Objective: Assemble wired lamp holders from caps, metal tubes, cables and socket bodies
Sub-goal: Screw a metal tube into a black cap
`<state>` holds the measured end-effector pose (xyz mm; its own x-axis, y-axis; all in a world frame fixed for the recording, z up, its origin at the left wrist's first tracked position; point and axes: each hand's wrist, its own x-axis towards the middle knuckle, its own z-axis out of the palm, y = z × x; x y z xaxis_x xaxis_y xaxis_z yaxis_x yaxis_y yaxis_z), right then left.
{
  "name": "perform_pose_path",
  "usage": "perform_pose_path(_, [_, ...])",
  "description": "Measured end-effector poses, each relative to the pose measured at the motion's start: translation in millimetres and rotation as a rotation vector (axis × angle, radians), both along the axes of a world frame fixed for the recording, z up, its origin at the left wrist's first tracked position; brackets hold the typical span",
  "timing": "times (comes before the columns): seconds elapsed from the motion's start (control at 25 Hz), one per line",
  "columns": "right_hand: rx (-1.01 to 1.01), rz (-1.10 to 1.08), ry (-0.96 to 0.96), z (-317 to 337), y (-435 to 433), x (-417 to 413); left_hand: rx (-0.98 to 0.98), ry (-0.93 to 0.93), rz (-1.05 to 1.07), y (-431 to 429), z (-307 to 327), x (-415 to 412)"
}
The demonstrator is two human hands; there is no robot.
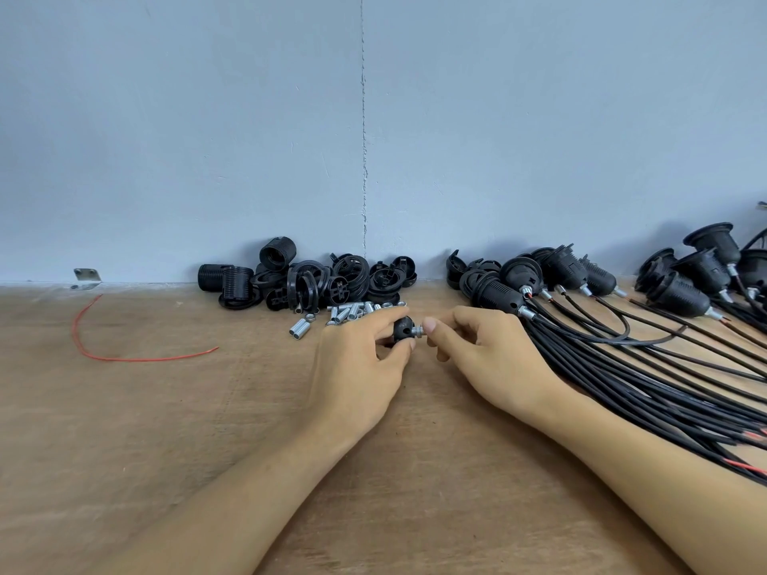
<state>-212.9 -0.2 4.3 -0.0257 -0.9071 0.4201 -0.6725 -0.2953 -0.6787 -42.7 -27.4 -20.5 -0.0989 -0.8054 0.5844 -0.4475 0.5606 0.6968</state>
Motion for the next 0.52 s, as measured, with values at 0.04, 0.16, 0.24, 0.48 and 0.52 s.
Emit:
perform_pose_path(0.04, [-0.003,0.009,0.001,-0.2,-0.2,0.2,0.0,0.001,0.0,0.4,0.3,-0.2])
perform_pose_path(0.16, [0.001,0.017,0.026,-1.2,-1.6,0.8,-0.015,-0.003,0.003,1.6,0.5,-0.4])
perform_pose_path(0.24, [-0.004,0.014,0.039,-1.3,-1.8,1.0,-0.041,-0.011,0.007,2.3,0.0,-0.8])
perform_pose_path(0.48, [-0.035,0.024,0.051,-3.6,-1.3,-0.6,-0.021,-0.024,-0.013,1.4,-1.2,-0.6])
perform_pose_path(0.52, [-0.044,0.026,0.048,-3.7,-1.5,-0.5,-0.002,-0.011,-0.023,-0.1,-1.7,0.1])
